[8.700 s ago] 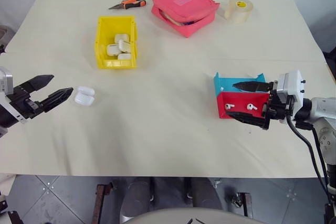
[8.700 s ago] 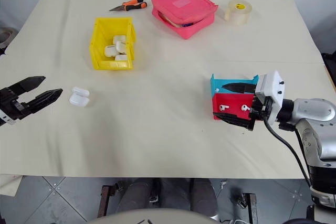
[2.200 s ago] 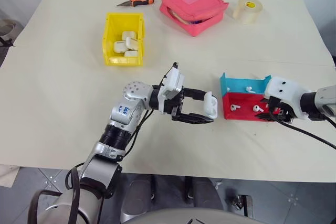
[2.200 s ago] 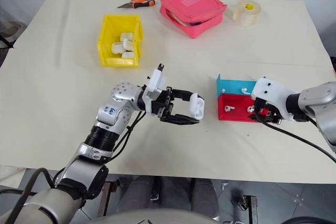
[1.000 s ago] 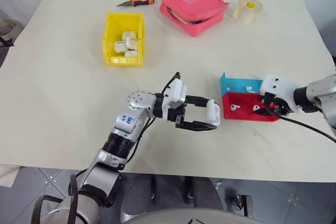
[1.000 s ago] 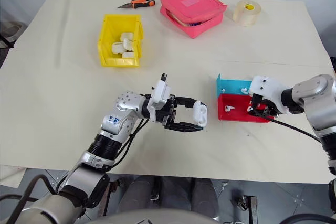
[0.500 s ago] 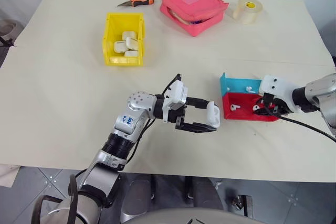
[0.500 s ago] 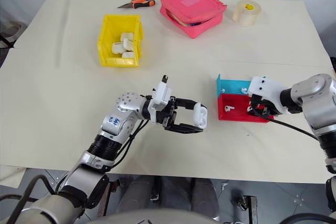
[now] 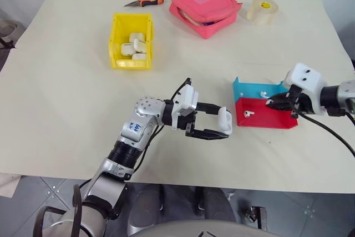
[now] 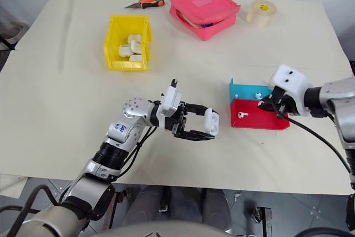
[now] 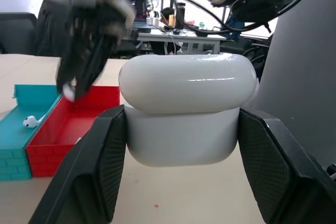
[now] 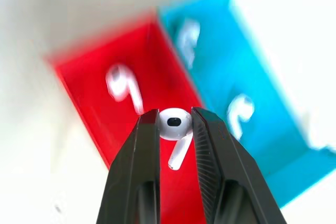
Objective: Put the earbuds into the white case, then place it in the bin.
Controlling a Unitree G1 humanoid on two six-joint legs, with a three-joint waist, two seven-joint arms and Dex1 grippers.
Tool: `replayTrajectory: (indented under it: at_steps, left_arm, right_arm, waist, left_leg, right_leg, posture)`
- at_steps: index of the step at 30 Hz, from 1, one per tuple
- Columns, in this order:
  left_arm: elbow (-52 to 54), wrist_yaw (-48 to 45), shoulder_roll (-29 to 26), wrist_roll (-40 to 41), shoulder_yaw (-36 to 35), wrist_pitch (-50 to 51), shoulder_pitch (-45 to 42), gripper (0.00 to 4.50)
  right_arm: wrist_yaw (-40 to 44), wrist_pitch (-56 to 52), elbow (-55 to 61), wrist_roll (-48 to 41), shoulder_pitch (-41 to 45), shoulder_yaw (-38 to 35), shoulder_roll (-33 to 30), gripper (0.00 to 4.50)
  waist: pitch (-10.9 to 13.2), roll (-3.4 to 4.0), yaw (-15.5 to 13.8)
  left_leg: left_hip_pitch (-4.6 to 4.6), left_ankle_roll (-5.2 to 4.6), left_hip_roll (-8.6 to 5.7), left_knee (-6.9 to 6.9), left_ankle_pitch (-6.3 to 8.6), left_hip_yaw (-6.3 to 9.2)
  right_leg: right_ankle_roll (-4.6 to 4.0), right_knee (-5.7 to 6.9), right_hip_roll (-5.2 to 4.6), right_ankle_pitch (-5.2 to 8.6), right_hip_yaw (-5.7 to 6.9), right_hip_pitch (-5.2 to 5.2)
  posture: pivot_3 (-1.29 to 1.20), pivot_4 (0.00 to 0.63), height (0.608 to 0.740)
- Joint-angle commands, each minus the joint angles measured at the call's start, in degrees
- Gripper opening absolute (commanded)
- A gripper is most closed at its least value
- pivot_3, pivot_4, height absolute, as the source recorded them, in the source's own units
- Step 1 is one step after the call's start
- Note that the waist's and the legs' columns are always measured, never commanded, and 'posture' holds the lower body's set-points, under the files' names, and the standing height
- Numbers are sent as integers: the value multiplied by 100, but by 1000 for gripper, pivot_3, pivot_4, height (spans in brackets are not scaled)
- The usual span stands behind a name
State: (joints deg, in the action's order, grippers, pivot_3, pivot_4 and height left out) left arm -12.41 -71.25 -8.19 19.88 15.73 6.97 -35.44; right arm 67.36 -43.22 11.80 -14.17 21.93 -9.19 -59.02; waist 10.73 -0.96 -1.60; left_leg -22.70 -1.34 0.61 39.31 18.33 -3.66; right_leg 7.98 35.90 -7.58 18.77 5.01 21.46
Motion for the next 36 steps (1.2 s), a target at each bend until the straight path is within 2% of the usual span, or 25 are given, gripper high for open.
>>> replayTrajectory:
  at_steps: [1,4,7,12,16,23,36]
  left_arm:
    - [-66,-112,74,70,-70,-313,-45,2788]
    - [-259,-206,158,130,-153,-539,-103,2788]
    - [-489,-347,249,182,-236,-756,-173,2788]
    - [-705,-603,446,397,-422,-942,-234,2788]
    - [-823,-823,594,636,-619,-1112,-272,2788]
    - [-865,-959,527,607,-681,-1098,-272,2788]
    - [-1118,-1078,466,501,-664,-1150,-373,2788]
  right_arm:
    - [-272,-598,1208,-926,-525,-1299,372,513]
    - [-532,-947,1998,-1677,-981,-1950,869,513]
    - [-989,-1004,2588,-2335,-1204,-2207,1479,513]
    - [-1800,-706,3043,-2868,-1330,-1927,2346,513]
    - [-2103,-375,3101,-3026,-1441,-1603,2697,513]
    - [-2377,180,3043,-3184,-1547,-1224,2892,513]
    - [-2573,504,3102,-3711,-1683,-999,2733,513]
  waist:
    - [0,0,0]
    - [0,0,-3]
    - [0,1,4]
    - [-1,1,14]
    - [-2,3,18]
    - [-2,3,17]
    - [-2,3,19]
  left_leg:
    - [-4,0,0,1,0,3]
    - [-5,0,-2,4,0,5]
    - [-4,1,-1,5,-1,7]
    - [-3,2,-2,6,-2,6]
    - [-3,1,-3,6,-2,5]
    - [-3,-2,-5,6,-3,5]
    - [-3,-3,-3,5,-3,6]
  right_leg:
    - [0,-2,0,0,3,0]
    - [0,-2,-2,-1,4,-1]
    - [0,1,0,-1,7,-2]
    - [0,5,1,0,5,-1]
    - [0,5,1,-1,4,0]
    - [0,5,2,-1,4,-1]
    - [0,4,3,-1,4,0]
  posture:
    - [0,150,740]
    - [0,150,740]
    - [0,150,740]
    - [0,150,740]
    - [0,150,740]
    - [0,150,740]
    - [0,150,740]
